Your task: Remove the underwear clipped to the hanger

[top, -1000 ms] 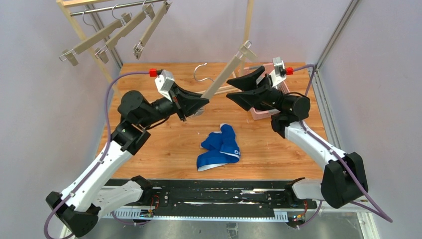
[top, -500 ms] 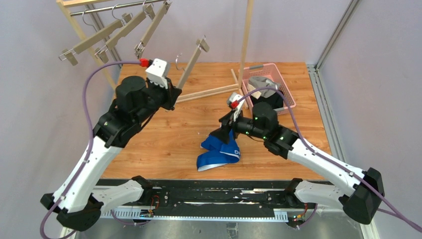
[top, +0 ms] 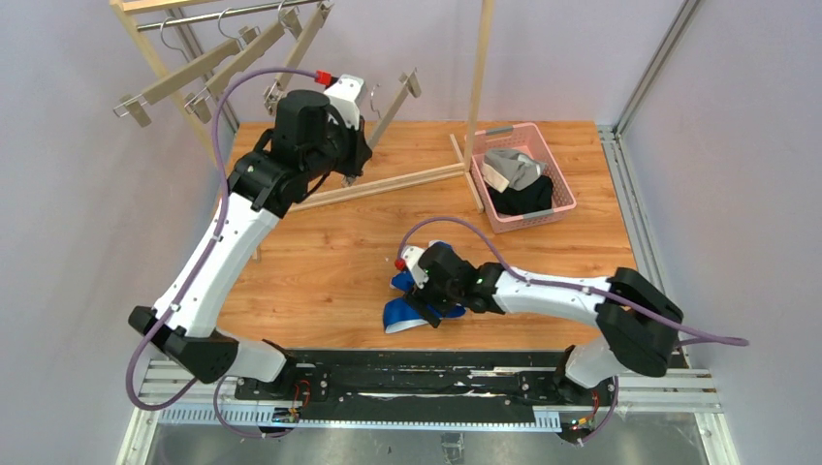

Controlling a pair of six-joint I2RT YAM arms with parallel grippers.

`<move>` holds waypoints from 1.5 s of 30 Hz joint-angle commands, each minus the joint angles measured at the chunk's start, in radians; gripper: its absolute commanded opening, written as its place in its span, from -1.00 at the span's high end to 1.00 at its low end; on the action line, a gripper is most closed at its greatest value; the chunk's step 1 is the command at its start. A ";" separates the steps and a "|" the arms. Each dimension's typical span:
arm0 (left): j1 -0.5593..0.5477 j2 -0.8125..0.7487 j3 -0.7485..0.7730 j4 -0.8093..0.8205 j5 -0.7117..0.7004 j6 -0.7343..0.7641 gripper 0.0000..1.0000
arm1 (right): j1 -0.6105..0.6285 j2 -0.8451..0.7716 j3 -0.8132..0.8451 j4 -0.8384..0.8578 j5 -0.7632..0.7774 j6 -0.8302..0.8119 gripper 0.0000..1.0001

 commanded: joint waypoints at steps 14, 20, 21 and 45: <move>0.093 0.211 0.305 -0.006 0.096 -0.133 1.00 | 0.079 0.213 0.149 -0.131 0.158 0.086 0.99; 0.108 0.266 0.440 -0.062 0.083 -0.115 0.99 | 0.045 -0.013 0.195 -0.200 0.306 0.031 0.99; 0.111 0.276 0.462 -0.067 0.082 -0.115 1.00 | 0.017 -0.057 0.209 -0.216 0.315 0.021 0.99; 0.216 0.361 0.639 0.000 0.097 -0.142 1.00 | -0.790 -0.061 0.486 -0.018 0.215 -0.102 0.99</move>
